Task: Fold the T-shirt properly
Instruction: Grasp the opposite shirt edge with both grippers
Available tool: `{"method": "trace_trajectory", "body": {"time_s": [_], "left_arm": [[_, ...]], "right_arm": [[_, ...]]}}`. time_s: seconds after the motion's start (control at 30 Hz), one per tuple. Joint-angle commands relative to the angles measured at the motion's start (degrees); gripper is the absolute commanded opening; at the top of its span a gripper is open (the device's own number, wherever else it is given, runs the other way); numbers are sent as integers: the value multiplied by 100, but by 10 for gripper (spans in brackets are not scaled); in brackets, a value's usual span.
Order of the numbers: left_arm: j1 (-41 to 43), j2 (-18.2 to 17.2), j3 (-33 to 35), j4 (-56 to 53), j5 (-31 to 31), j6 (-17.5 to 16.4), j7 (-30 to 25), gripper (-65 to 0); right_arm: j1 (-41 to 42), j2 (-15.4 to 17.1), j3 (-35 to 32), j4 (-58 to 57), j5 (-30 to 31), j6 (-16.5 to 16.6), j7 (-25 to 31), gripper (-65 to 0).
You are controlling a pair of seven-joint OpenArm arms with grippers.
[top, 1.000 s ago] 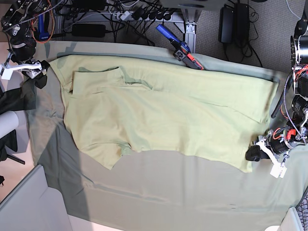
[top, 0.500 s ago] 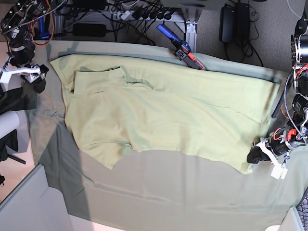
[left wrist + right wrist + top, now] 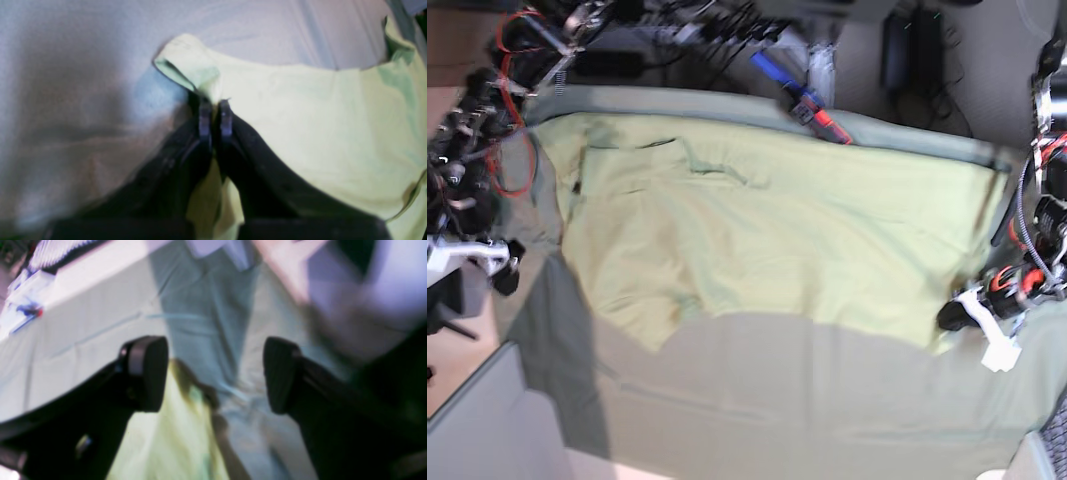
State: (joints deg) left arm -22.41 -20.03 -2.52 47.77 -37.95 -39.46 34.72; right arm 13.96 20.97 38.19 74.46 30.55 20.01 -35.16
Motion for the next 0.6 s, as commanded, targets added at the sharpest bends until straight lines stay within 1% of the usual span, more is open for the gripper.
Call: {"method": "trace_trajectory", "body": {"time_s": [0.0,0.13,0.27,0.37,0.47,0.57], "left_arm": [[-151,-92,-17,105,-81,-54,-98,-650],[-153,-92,-17,105,-92,-54,-22,-650],[-153,-94,-17,103,-122,-54,46,-650],[-153,-94,-17,105,-125,-54,48,-650],[-155,-90,-17,103,-131,-54,17,-650],[-153,-90,-17,103,-212,-54,4,-650]], "right_arm": [[354,122,-166,-157,-68,57,249,-210],[1095,118,-997,-1414,-584,57,756,-210],[1493,101,-1563,-2573,-680,28,1113,-210],[1504,74,-1731,-3073,-761,20,1384,-210],[1475,39,-1738,-3230,-857,46,1386,-210],[1478,-13,-1738,-3233,-844,256,1294,-210]]}}
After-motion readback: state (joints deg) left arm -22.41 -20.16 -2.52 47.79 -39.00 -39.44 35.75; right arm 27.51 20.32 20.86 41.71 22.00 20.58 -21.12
